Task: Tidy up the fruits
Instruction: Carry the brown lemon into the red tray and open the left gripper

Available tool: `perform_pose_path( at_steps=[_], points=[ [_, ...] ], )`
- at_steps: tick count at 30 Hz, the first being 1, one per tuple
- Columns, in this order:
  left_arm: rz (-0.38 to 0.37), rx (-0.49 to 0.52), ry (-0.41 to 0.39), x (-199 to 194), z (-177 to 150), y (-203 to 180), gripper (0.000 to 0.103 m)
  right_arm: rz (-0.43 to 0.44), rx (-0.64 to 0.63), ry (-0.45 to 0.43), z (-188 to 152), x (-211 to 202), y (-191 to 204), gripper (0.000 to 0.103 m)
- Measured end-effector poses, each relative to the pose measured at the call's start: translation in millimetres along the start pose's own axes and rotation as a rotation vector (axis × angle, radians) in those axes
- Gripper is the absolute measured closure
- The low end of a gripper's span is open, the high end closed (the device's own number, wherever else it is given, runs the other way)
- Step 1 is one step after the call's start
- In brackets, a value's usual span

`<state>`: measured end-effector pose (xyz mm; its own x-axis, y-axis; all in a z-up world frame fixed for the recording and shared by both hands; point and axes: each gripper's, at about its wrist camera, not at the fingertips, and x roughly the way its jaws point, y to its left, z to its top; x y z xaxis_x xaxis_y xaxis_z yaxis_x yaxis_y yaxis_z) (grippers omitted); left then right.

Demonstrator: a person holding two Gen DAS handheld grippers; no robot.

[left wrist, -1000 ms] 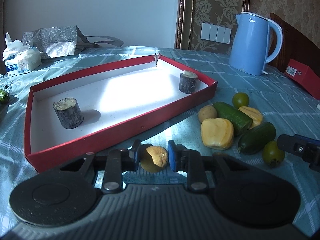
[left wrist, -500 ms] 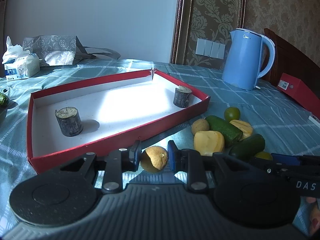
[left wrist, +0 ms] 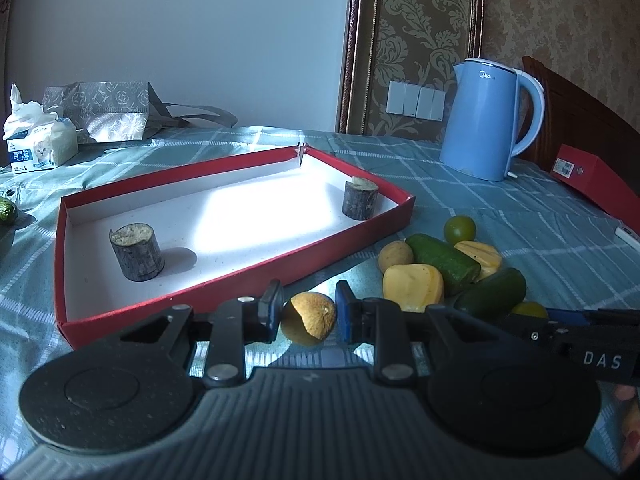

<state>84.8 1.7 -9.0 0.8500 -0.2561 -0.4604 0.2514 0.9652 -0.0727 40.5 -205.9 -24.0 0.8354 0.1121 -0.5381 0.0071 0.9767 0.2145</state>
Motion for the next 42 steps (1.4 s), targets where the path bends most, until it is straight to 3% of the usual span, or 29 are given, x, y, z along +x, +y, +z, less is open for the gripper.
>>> perform_pose_path(
  at_steps=[8, 27, 37, 42],
  points=[
    [0.001, 0.011, -0.019, -3.3, -0.3, -1.9, 0.078, -0.006, 0.093, -0.024, -0.2, -3.2, -14.8, 0.063],
    [-0.01, 0.01, -0.067, -4.1, 4.7, -6.3, 0.078, 0.001, 0.107, -0.022, -0.7, -2.5, -17.3, 0.064],
    [-0.019, 0.035, -0.079, 0.8, 20.9, -12.4, 0.078, -0.012, 0.142, -0.036, -1.0, -4.3, -22.6, 0.063],
    [-0.065, 0.039, -0.068, 11.9, 38.4, -14.8, 0.078, -0.015, 0.138, -0.035, -1.1, -4.3, -23.0, 0.063]
  ],
)
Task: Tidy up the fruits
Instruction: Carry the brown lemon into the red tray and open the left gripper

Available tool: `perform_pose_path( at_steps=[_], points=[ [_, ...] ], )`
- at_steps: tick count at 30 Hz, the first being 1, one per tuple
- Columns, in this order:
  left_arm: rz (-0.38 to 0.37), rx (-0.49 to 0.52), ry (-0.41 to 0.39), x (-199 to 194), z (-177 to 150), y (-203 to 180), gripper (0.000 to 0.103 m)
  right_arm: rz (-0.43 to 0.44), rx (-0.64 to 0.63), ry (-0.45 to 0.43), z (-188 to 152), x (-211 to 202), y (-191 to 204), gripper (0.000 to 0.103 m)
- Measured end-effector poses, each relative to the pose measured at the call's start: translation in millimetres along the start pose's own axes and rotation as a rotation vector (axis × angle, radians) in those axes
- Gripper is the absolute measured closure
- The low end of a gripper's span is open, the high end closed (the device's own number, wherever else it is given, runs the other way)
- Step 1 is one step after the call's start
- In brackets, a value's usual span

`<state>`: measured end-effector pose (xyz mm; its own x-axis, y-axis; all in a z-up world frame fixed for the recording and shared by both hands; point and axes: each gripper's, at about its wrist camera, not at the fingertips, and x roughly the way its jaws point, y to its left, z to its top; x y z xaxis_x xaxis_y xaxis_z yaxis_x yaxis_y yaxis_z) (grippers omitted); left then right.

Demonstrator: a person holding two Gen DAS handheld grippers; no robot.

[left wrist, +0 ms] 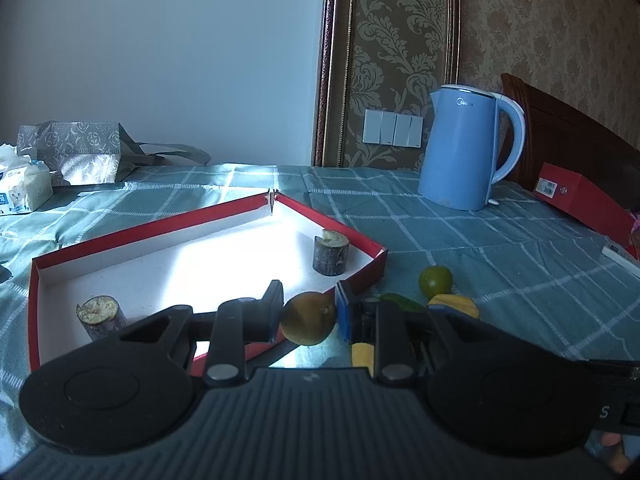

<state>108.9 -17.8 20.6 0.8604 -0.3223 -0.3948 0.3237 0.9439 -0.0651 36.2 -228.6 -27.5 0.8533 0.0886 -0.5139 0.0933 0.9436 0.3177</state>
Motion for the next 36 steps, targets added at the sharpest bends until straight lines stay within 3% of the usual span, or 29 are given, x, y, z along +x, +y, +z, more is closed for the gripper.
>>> perform_pose_path(
  at_steps=[9, 18, 26, 30, 36],
  points=[
    [-0.068, -0.052, 0.047, 36.7, 22.9, 7.3, 0.078, -0.005, -0.004, 0.003, -0.1, 0.1, 1.0, 0.064],
    [-0.066, -0.139, 0.108, 65.2, 21.9, 30.7, 0.078, -0.007, -0.007, 0.003, -0.4, 0.5, 2.6, 0.064],
    [-0.043, -0.134, 0.144, 74.9, 13.7, 32.1, 0.078, -0.029, 0.049, -0.02, -0.5, -3.6, -6.3, 0.064],
    [-0.016, -0.134, 0.15, 76.9, 10.8, 32.6, 0.078, -0.098, 0.087, -0.048, -0.6, -7.1, -12.1, 0.064],
    [0.003, -0.133, 0.151, 77.1, 8.3, 30.8, 0.078, -0.242, 0.01, -0.06, 0.6, -5.3, 1.8, 0.063]
  ],
)
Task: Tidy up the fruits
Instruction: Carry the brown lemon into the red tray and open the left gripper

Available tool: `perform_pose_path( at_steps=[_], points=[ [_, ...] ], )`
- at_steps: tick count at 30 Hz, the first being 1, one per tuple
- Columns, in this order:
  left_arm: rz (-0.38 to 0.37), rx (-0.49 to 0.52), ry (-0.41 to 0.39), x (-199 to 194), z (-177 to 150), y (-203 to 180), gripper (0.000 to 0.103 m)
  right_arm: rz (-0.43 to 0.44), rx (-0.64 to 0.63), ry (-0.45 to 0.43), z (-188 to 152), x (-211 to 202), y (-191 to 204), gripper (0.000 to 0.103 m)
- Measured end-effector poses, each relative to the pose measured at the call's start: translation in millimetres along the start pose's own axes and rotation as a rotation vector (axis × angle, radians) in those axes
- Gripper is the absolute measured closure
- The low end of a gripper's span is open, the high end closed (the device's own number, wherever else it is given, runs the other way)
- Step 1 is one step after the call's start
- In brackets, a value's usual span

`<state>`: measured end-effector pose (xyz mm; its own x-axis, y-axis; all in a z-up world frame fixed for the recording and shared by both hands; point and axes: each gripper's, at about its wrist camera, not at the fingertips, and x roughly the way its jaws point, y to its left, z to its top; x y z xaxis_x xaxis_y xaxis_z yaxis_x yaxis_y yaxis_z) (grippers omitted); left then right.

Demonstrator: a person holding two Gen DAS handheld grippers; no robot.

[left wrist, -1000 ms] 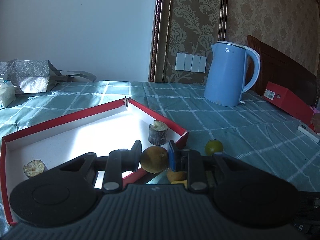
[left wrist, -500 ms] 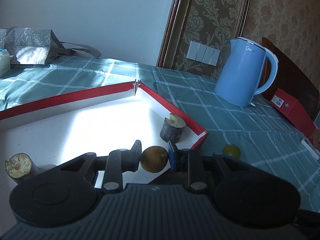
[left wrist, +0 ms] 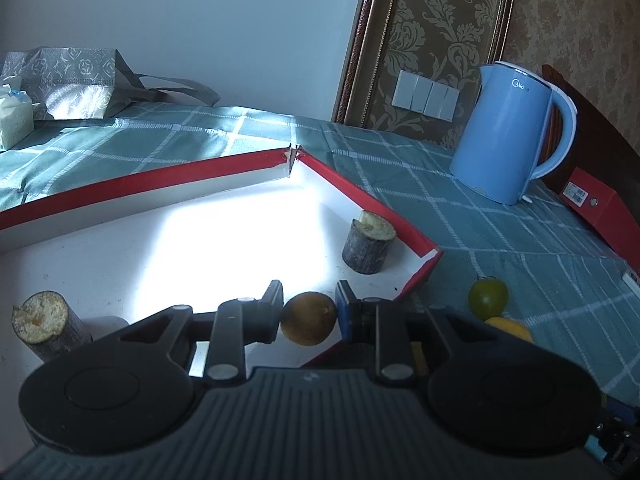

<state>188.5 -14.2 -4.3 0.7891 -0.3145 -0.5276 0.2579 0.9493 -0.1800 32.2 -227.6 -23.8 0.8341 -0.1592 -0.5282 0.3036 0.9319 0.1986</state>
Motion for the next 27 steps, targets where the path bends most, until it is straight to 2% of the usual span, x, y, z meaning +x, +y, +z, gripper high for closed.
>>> perform_pose_path(
  at_steps=[11, 27],
  points=[
    [0.004, -0.027, 0.008, 2.6, -1.3, 4.2, 0.078, -0.068, -0.033, -0.028, -0.7, -4.3, 6.1, 0.063],
    [-0.003, -0.074, 0.015, 4.6, -2.3, 11.5, 0.076, -0.074, -0.038, -0.037, -0.2, -6.1, 6.5, 0.063]
  ],
)
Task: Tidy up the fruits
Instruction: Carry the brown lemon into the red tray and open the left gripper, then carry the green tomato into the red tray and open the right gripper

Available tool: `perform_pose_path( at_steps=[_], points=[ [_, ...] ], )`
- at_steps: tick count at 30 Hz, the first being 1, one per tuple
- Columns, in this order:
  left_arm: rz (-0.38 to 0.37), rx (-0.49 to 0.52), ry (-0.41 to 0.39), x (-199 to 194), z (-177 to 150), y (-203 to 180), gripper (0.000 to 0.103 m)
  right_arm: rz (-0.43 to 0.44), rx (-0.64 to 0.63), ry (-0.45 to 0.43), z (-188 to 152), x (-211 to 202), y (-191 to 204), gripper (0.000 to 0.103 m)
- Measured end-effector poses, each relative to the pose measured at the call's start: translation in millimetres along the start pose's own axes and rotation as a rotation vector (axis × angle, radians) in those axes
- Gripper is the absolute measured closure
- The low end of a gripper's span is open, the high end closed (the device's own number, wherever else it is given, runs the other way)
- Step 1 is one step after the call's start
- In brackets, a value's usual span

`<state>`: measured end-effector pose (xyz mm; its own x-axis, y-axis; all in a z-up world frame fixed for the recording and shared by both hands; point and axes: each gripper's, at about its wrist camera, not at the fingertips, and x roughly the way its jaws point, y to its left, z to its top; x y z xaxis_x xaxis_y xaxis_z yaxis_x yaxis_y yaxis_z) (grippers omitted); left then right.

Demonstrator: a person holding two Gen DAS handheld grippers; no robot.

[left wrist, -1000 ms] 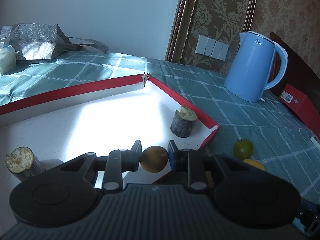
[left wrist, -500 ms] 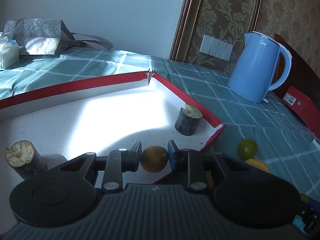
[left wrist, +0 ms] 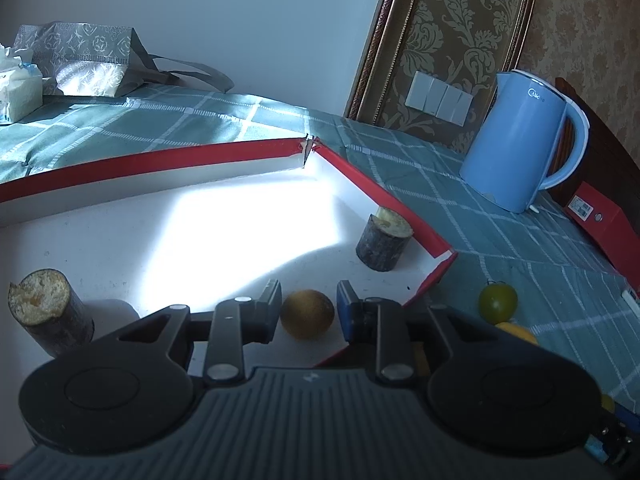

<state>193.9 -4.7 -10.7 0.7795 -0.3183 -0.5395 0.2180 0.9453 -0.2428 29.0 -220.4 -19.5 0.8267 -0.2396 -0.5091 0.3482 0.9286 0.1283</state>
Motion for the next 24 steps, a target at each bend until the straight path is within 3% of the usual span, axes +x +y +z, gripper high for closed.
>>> perform_pose_path(
  at_steps=[5, 12, 17, 24],
  points=[
    [0.004, 0.0, -0.023, -4.6, 0.8, -0.2, 0.062, 0.002, 0.001, 0.0, -0.4, 0.0, -0.2, 0.063],
    [-0.005, -0.013, -0.027, -6.4, 1.9, 1.1, 0.059, 0.003, 0.002, 0.0, -0.4, 0.4, -0.1, 0.063],
    [0.005, -0.009, -0.064, -14.6, 2.4, 1.0, 0.039, 0.003, 0.006, -0.008, -0.2, -0.6, -1.0, 0.063],
    [0.06, -0.022, -0.098, -31.8, -0.1, 7.5, 0.031, 0.021, 0.0, -0.01, 0.0, -1.5, -0.2, 0.063]
  ],
)
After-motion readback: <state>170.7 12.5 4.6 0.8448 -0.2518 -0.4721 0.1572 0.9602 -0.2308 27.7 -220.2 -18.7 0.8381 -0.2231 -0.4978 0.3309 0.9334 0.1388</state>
